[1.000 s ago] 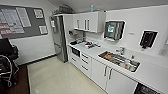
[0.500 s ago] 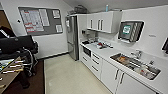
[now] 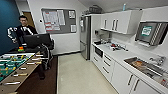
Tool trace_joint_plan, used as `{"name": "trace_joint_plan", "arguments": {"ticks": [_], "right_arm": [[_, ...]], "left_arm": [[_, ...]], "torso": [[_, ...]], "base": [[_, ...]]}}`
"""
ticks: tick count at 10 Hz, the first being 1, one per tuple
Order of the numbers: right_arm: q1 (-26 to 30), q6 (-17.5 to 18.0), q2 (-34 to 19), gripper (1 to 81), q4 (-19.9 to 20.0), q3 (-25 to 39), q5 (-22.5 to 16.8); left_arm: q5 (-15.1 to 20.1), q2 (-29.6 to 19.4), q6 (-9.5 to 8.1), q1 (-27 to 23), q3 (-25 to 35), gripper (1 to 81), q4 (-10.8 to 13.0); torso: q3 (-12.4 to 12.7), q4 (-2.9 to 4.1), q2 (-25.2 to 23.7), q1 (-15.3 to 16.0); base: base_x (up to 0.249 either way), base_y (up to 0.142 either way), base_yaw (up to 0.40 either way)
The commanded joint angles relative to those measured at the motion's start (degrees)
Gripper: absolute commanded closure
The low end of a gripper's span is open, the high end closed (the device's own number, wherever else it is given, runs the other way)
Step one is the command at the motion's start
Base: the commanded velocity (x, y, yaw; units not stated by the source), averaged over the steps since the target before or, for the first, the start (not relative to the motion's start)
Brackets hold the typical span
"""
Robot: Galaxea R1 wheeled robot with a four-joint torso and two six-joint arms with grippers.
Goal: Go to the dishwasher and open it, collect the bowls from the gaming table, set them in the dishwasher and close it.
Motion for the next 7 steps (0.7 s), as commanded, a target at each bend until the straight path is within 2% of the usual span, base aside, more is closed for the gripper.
{"name": "trace_joint_plan", "arguments": {"ticks": [1, 7], "right_arm": [[2.63, -0.11, -0.87, 1.0, -0.85, 1.11, -3.15], [2.63, -0.19, -0.61, 1.0, -0.93, 0.84, -3.15]], "left_arm": [[2.78, -0.72, 0.02, -1.91, 0.4, 1.0, 1.0], [2.78, -0.64, 0.02, -2.09, -0.12, 1.0, 1.09]], "torso": [[0.0, 0.0, 0.0, 0.0], [0.0, 0.0, 0.0, -0.02]], "base": [[0.0, 0.0, 0.369], [0.0, 0.0, 0.369]]}}
